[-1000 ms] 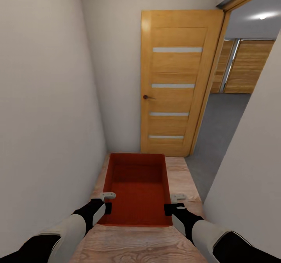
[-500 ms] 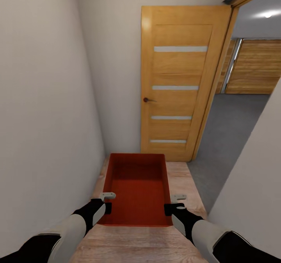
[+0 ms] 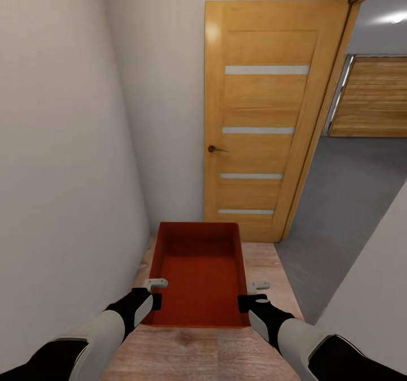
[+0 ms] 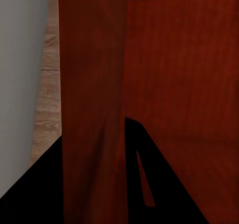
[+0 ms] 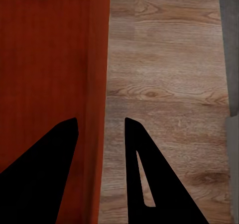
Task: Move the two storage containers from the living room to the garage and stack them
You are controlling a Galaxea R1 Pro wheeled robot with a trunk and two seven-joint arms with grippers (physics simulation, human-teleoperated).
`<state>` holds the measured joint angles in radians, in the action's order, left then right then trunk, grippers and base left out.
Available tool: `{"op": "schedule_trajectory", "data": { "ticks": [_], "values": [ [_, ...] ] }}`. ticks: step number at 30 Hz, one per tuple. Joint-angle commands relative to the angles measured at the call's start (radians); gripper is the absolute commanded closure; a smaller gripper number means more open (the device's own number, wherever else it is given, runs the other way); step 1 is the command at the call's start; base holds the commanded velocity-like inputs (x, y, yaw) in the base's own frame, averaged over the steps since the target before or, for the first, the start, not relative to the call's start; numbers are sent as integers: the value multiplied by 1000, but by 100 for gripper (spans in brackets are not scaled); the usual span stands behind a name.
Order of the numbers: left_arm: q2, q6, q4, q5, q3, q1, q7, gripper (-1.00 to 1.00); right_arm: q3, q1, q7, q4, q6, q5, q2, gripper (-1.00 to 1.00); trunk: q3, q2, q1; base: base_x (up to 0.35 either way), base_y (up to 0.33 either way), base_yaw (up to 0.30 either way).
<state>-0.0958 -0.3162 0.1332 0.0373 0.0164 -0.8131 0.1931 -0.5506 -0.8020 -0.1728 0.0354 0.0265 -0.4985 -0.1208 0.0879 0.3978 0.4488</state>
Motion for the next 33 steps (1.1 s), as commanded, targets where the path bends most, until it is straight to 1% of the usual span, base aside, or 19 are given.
{"op": "schedule_trajectory", "data": {
  "ticks": [1,3,7,29,33],
  "values": [
    [24,-5,6,3,-14,-1,6,100,-12,0,-5,-8,4,-17,1,100,2,2,1,322,0,0],
    [24,-4,6,3,-14,-1,7,100,-12,0,-5,-8,4,-17,1,100,2,2,1,254,0,0],
    [24,-3,6,3,-14,-1,6,100,-12,0,-5,-8,4,-17,1,100,2,2,1,77,0,0],
    [24,-4,8,3,-15,-1,11,100,-12,0,-5,-8,3,-17,1,100,2,2,1,3,0,0],
    [24,-4,8,3,-15,-1,12,100,-12,0,-5,-8,3,-17,1,100,2,2,1,0,0,-86]
  ]
}}
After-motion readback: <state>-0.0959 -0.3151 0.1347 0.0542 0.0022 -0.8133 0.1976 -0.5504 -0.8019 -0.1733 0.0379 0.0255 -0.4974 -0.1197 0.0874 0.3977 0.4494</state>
